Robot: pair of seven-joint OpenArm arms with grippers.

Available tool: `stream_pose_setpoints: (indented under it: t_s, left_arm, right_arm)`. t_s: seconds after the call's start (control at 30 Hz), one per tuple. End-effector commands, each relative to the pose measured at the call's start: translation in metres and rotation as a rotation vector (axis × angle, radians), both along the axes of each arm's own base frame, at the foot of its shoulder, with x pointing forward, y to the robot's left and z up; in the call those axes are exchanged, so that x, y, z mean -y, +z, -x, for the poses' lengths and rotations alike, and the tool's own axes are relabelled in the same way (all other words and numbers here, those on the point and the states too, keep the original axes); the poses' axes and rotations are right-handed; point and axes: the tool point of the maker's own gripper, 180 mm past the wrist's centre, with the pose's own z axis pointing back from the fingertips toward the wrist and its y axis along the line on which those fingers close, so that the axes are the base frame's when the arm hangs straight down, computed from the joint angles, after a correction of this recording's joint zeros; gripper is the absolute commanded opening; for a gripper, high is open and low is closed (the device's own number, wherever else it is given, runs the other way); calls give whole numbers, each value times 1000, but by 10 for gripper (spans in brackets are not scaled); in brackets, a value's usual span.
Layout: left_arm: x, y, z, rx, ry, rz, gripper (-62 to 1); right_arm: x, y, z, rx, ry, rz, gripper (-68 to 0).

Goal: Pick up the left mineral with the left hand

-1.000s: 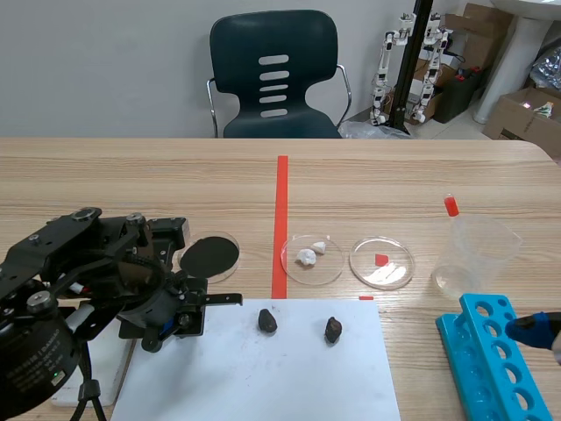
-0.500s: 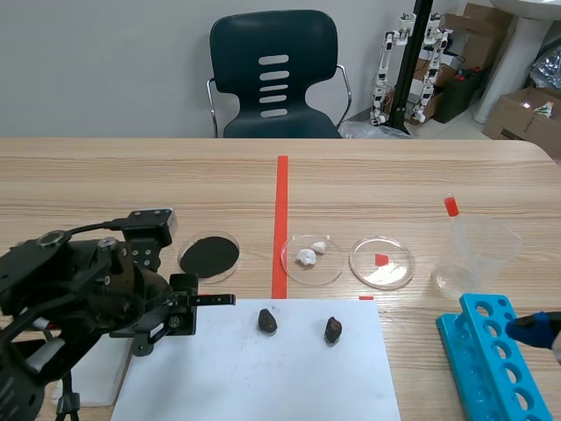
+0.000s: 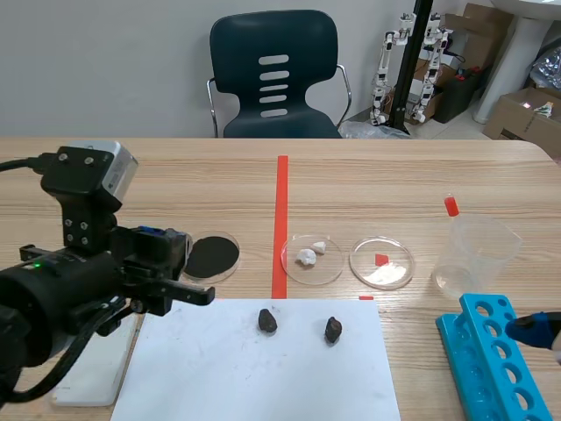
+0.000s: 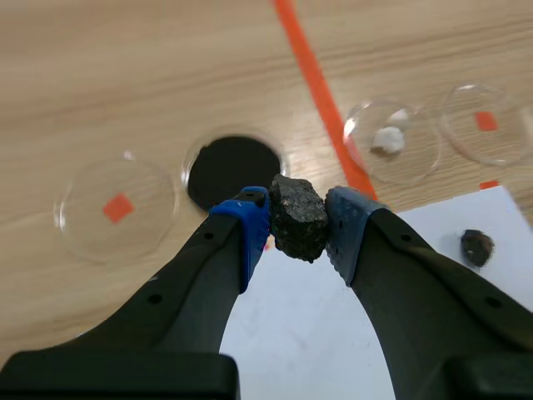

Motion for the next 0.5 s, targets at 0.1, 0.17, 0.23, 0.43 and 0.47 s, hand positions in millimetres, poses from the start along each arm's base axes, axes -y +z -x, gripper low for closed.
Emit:
stream_pose_setpoints:
  t_s: [0.1, 0.17, 0.23, 0.43, 0.47]
  left_arm:
    - [5, 32, 22, 126, -133, 50, -496]
    - [3, 38, 30, 146, -161, 59, -496]
    - [3, 44, 39, 166, -207, 52, -496]
    - [2, 57, 61, 231, -299, 19, -496]
    - [1, 58, 63, 234, -300, 22, -496]
  right_arm:
    - [-2, 8, -5, 29, 5, -9, -19]
    - [-2, 8, -5, 29, 5, -9, -19]
    - [-2, 8, -5, 29, 5, -9, -19]
    - [-2, 8, -5, 29, 5, -9, -19]
    - [-2, 8, -5, 29, 5, -9, -19]
